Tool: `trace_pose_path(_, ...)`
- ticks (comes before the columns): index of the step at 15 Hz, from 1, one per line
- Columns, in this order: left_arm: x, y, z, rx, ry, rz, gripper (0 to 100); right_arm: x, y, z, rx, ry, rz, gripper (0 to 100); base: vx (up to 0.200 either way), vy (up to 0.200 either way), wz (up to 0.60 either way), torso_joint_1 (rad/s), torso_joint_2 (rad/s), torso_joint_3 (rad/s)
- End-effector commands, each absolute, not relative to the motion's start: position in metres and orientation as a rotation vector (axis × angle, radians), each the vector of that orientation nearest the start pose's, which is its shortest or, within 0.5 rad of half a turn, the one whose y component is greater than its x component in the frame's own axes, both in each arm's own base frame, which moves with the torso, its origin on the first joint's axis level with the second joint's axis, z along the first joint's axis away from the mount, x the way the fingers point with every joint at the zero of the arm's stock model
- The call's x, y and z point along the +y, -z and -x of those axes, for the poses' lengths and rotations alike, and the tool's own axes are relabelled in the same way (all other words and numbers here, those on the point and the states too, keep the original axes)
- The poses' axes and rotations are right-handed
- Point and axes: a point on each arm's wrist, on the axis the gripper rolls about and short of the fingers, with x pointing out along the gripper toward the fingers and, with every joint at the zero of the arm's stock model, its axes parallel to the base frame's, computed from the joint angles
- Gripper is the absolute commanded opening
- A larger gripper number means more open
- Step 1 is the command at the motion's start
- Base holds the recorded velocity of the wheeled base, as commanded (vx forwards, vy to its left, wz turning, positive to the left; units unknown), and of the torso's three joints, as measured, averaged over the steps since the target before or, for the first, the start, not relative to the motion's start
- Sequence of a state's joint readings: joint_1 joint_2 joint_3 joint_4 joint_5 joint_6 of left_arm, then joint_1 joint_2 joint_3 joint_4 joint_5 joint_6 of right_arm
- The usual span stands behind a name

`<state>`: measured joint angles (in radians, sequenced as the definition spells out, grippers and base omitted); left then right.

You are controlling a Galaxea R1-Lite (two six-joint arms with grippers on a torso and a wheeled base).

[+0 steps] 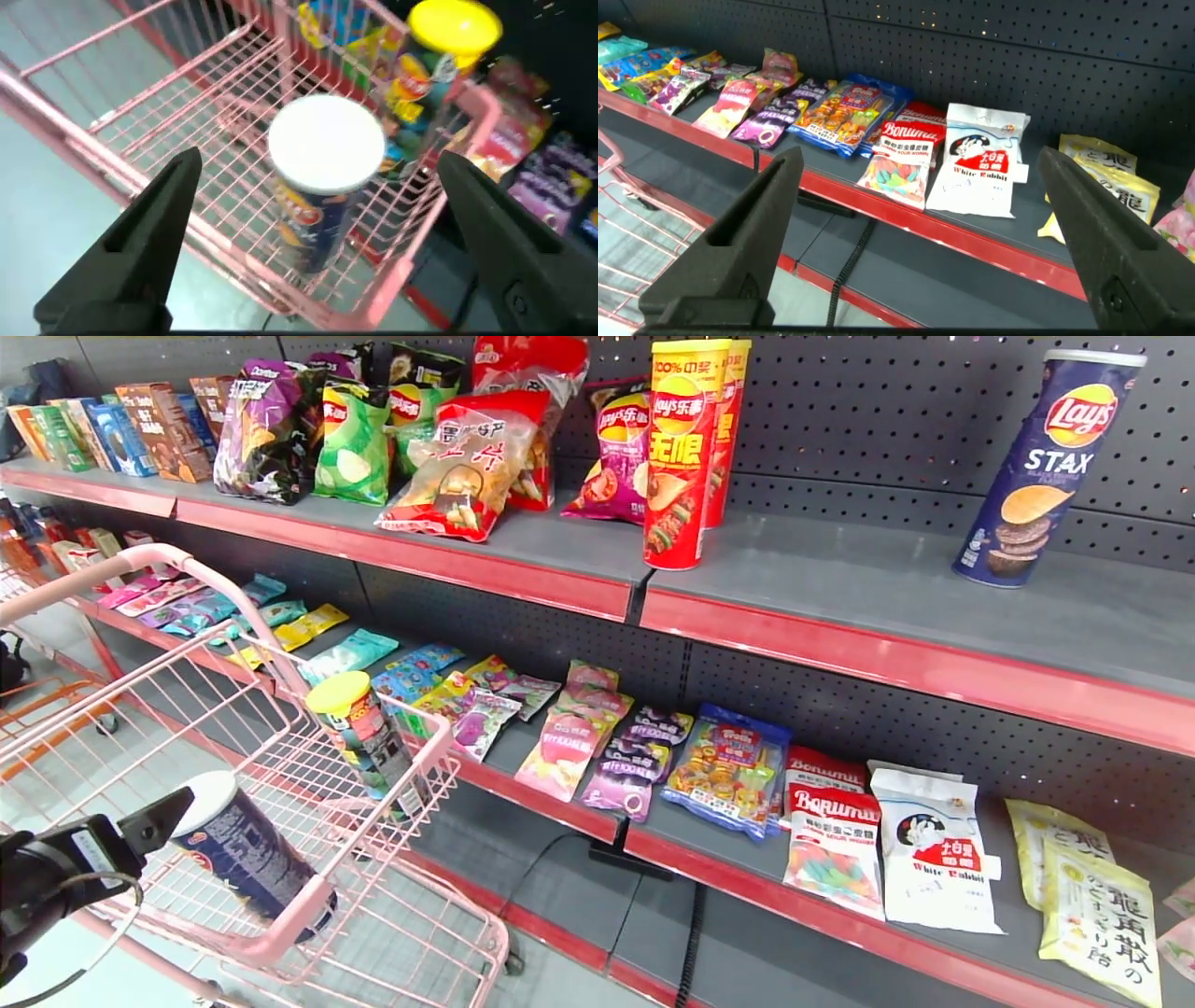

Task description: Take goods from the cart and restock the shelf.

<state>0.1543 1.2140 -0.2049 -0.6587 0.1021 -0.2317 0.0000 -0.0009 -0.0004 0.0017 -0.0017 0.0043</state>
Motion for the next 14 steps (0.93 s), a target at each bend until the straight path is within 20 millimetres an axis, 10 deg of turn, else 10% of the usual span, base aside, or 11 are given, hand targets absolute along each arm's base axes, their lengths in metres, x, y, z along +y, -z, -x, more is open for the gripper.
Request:
trace_pose_path(1, 0.03, -0.126, -0.154, 0.395, -0.317, 0.242, 100, 0.0, -0.076, 0.023, 0.0, 0.002, -0.005, 100, 0.0, 0.0, 0.0, 0.0, 0.0, 0.0)
trace_pose_path(14, 0.03, -0.105, -0.174, 0.523, -0.226, 0.224, 100, 0.0, -0.075, 0.023, 0.0, 0.0, 0.0, 100, 0.0, 0.0, 0.0, 0.0, 0.0, 0.0)
